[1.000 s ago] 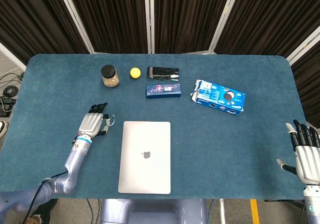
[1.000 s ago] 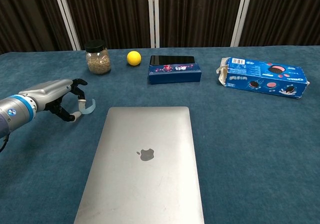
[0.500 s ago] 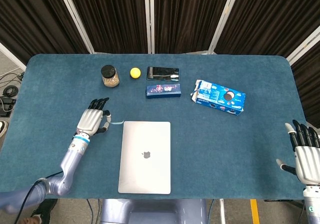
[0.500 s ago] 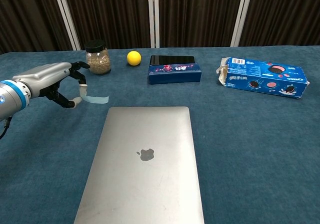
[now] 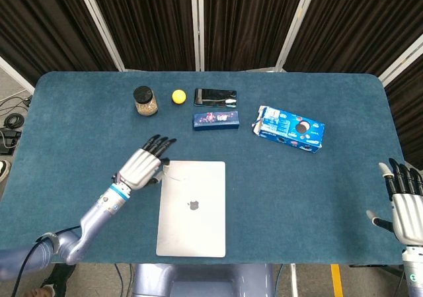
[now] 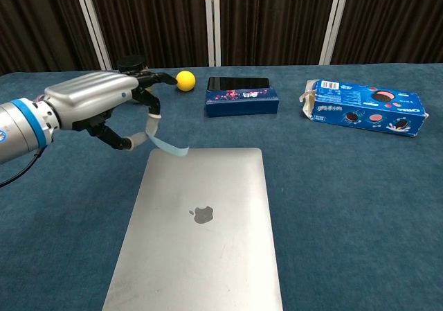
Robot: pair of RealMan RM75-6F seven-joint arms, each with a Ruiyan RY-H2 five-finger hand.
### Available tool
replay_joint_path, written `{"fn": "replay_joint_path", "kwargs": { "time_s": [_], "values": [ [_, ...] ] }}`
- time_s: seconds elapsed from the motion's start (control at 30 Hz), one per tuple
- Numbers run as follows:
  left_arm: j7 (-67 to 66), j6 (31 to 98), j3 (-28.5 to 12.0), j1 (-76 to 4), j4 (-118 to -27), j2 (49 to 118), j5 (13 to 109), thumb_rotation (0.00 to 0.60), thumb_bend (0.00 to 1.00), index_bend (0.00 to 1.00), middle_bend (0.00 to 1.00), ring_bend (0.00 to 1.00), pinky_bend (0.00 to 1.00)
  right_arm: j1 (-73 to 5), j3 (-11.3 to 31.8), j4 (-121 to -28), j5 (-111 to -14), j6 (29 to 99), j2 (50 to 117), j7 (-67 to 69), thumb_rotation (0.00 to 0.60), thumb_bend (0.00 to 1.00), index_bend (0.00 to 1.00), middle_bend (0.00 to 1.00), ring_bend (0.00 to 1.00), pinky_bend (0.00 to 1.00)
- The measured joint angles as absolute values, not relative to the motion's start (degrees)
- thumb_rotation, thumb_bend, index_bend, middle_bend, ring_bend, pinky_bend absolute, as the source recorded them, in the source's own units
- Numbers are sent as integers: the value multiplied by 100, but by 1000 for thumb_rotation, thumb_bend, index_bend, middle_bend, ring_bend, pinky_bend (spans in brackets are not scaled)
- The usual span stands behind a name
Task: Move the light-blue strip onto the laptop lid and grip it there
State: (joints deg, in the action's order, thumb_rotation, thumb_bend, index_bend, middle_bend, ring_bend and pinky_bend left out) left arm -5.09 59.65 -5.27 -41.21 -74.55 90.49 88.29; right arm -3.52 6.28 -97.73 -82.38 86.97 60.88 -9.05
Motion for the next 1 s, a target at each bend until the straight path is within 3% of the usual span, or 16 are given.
{"fn": "replay_joint_path", "kwargs": {
  "time_s": [0.33, 0.83, 0.93, 1.0],
  "values": [
    [64, 6317, 116, -4609, -6623, 9163, 10362, 600, 479, 662, 0, 0, 0, -354, 655, -9764, -8189, 8710, 6109, -959, 600, 0, 42, 0, 0, 0],
    [959, 8110, 697, -5058, -4390, 10157, 11845, 600, 455, 630, 0, 0, 0, -359, 692, -9712, -8074, 8679, 6123, -977, 600, 0, 42, 0, 0, 0],
    [1012, 8263, 790, -5123, -3961, 10356, 11973, 600, 412, 546, 0, 0, 0, -361, 697, -9700, -8063, 8675, 6127, -980, 600, 0, 42, 0, 0, 0],
    [1050, 8334, 857, -5153, -3717, 10474, 12025, 600, 229, 328, 0, 0, 0, -361, 697, -9699, -8057, 8672, 6128, -979, 600, 0, 41, 0, 0, 0]
  ]
}}
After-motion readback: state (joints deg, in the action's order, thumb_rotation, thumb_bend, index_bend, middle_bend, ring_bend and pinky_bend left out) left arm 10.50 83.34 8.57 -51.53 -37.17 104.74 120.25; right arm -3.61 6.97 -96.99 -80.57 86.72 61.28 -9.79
